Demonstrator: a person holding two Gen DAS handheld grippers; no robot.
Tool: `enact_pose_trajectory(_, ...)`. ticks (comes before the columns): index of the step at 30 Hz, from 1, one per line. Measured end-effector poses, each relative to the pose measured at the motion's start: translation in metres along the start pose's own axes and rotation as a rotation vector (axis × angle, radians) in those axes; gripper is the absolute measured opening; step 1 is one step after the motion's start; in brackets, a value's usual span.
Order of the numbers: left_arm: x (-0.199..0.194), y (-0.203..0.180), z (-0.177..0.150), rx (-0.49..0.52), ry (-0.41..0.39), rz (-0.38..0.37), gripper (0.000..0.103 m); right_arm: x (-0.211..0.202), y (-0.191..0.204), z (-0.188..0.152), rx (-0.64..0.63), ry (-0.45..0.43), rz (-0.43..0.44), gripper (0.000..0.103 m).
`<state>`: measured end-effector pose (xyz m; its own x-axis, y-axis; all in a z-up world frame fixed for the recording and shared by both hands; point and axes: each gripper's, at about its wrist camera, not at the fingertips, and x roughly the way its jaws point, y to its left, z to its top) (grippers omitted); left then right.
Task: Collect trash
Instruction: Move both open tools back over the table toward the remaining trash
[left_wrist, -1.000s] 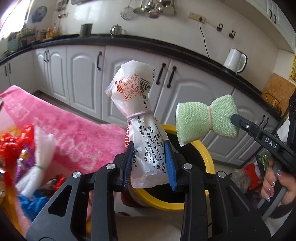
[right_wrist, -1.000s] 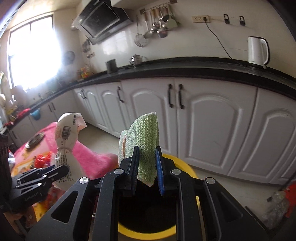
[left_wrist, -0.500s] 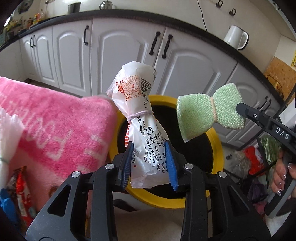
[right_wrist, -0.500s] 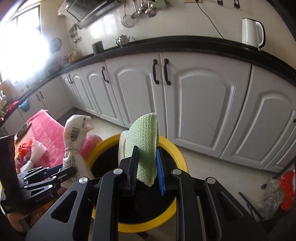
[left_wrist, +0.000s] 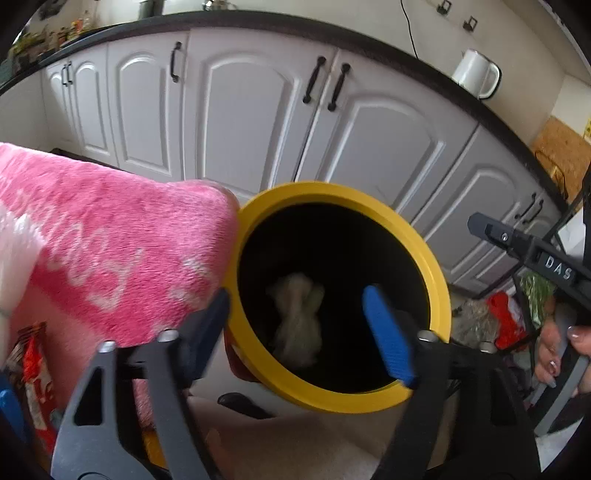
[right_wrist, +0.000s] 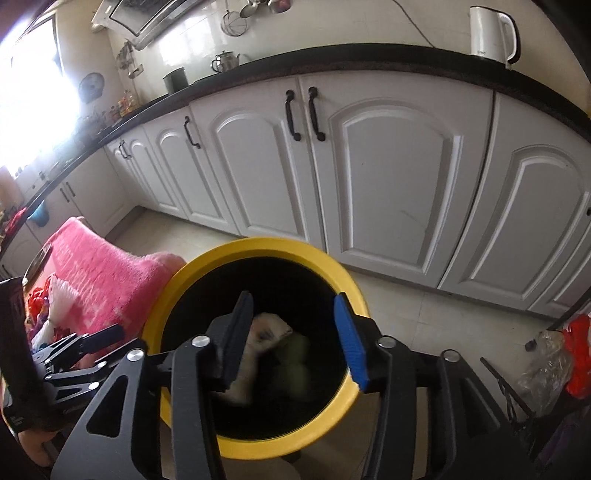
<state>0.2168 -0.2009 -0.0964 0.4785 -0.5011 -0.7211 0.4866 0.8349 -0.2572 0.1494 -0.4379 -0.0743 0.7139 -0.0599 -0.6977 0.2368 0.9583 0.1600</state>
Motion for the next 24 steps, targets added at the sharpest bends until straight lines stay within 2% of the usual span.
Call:
enact_pose_trajectory(4,-0.017,0.005,0.002,-0.034,-0.045,0.005,0.092,-0.007,0.006,0.001,-0.026,-0.031,-0.030,0.061)
enact_pose_trajectory(12,-0.058,0.013,0.004,-0.076,-0.132,0.041,0.092,-0.032,0.031,0.006,-0.071,-0.115,-0.043,0.082)
enact_pose_trajectory(24,-0.109,0.027,-0.001,-0.099,-0.239,0.092,0.092,-0.067,0.068,0.012,-0.094,-0.205,-0.022,0.085)
